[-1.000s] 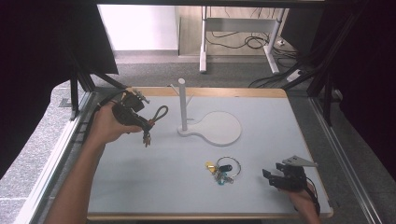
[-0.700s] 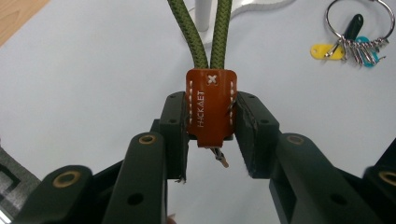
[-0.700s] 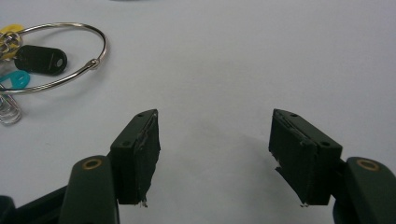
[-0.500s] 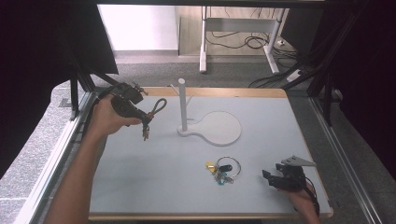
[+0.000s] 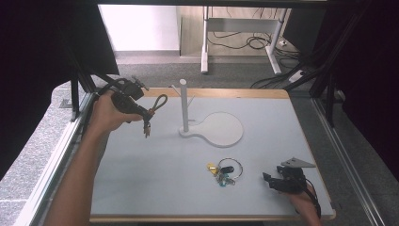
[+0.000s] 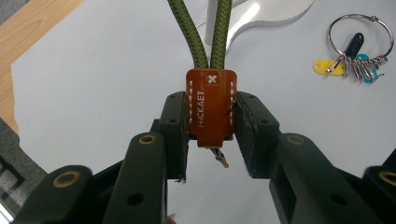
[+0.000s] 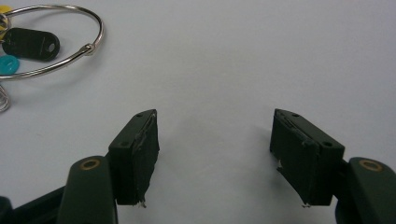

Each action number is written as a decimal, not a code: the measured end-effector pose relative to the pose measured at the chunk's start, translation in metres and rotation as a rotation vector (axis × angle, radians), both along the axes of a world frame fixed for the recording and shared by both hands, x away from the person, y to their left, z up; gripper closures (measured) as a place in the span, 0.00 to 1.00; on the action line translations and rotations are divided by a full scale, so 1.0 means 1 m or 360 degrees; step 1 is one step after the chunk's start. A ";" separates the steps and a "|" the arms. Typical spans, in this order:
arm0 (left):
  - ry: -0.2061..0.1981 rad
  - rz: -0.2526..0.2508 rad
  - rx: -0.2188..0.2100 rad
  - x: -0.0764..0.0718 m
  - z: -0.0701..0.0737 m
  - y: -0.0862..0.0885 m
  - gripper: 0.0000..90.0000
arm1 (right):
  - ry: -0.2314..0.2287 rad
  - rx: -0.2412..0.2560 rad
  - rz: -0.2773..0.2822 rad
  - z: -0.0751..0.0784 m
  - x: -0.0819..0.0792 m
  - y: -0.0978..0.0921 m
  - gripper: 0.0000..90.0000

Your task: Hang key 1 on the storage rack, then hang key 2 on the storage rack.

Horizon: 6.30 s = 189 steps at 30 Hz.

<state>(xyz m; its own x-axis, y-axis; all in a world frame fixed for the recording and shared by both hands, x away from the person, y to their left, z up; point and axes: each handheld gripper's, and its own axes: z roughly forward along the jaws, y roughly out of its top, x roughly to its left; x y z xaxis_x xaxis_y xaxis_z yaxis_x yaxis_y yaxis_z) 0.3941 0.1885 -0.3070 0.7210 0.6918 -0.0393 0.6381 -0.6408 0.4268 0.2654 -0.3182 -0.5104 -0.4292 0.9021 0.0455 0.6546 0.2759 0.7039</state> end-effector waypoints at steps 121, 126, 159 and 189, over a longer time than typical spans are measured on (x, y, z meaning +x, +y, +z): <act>0.0118 -0.0035 -0.0176 0.074 -0.006 -0.024 0.74 | -0.0055 -0.0065 -0.0009 -0.005 -0.001 0.010 0.29; 0.0130 -0.0071 -0.0138 0.072 -0.009 -0.029 0.74 | -0.0056 -0.0067 -0.0010 -0.005 -0.001 0.010 0.29; -0.0012 -0.0091 -0.0189 -0.007 -0.049 -0.039 0.51 | -0.0054 -0.0080 0.0005 -0.005 0.000 0.011 0.27; -0.0172 -0.0108 -0.0231 -0.118 -0.130 -0.016 0.51 | -0.0147 0.0000 -0.0014 0.022 0.003 0.018 0.28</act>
<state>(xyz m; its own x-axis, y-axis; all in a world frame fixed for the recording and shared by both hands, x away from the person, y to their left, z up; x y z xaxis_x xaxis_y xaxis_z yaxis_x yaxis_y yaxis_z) 0.2763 0.1725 -0.4371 0.7711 0.6343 -0.0551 0.5411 -0.6073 0.5817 0.2682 -0.3000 -0.4880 -0.4237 0.9058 0.0060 0.5894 0.2707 0.7612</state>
